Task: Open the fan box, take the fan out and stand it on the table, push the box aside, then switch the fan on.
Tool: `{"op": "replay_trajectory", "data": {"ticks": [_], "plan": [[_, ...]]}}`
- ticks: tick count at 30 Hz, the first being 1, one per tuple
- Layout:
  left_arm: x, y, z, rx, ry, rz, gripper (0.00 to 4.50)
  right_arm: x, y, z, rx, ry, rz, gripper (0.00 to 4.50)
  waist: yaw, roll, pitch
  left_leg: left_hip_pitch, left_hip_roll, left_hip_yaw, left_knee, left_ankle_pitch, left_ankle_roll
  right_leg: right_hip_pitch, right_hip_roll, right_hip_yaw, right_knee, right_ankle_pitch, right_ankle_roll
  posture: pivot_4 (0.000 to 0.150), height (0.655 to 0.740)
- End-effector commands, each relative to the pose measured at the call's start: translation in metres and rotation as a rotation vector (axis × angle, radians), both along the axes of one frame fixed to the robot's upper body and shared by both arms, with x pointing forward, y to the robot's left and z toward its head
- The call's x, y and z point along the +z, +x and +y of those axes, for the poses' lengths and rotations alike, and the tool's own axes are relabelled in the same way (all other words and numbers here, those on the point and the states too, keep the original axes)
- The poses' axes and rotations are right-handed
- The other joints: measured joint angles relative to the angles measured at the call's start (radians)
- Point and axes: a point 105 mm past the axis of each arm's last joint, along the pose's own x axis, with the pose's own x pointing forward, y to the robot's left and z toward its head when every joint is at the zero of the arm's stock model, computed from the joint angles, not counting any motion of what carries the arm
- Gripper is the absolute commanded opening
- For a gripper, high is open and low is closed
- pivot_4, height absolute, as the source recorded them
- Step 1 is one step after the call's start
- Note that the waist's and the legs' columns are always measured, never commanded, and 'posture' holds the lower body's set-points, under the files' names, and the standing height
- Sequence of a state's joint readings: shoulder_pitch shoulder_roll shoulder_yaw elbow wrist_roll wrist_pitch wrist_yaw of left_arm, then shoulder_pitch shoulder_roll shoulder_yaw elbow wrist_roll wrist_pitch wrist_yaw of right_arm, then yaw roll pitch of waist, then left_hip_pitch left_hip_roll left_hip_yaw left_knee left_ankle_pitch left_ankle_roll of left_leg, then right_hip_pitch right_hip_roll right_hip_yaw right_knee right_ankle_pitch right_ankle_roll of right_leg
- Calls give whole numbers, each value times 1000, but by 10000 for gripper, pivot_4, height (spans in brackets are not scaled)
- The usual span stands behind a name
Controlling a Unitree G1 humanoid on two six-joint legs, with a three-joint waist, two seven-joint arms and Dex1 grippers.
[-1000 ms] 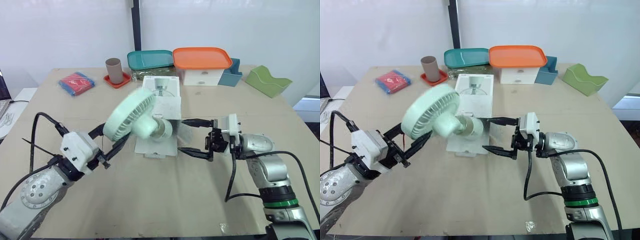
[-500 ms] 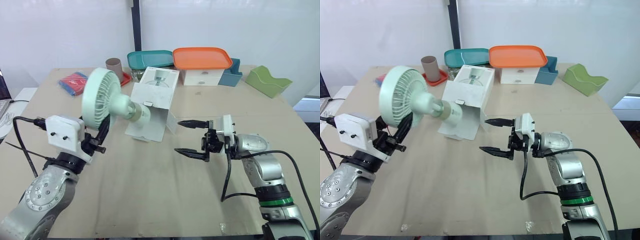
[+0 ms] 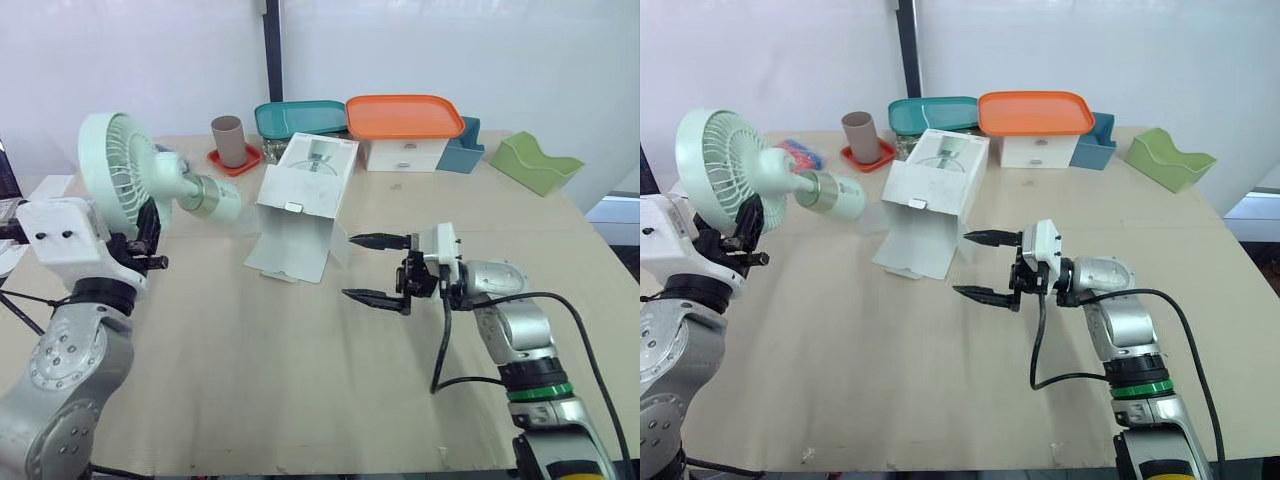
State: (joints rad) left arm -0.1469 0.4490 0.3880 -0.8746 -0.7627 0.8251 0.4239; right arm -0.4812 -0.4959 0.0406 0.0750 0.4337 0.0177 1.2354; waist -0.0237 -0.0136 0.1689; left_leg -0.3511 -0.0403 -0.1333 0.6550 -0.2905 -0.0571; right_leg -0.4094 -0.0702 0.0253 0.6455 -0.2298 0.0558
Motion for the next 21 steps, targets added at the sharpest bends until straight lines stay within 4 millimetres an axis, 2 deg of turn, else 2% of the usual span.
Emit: {"op": "replay_trajectory", "data": {"ticks": [1,9,14,21], "plan": [[25,-6,12,52,2,-89,18156,6,1,1,-1,5,-40,45000,0,-2,0,0,0,0,0,1,-2,0,0,0,0,0,0,1500,7400],[26,8,20,81,62,23,18156,5,2,4,2,4,-47,45000,0,-5,0,0,0,-1,0,1,-3,0,0,0,0,0,0,1500,7400],[28,26,22,16,65,137,18156,3,2,4,1,0,-50,45000,0,-5,0,-1,0,-1,0,1,-4,0,0,-1,0,0,0,1500,7400],[39,41,23,-16,-50,176,18156,1,2,3,-4,-8,-51,45000,0,-7,1,-1,0,-2,0,1,-6,-1,0,-1,0,0,0,1500,7400]]}}
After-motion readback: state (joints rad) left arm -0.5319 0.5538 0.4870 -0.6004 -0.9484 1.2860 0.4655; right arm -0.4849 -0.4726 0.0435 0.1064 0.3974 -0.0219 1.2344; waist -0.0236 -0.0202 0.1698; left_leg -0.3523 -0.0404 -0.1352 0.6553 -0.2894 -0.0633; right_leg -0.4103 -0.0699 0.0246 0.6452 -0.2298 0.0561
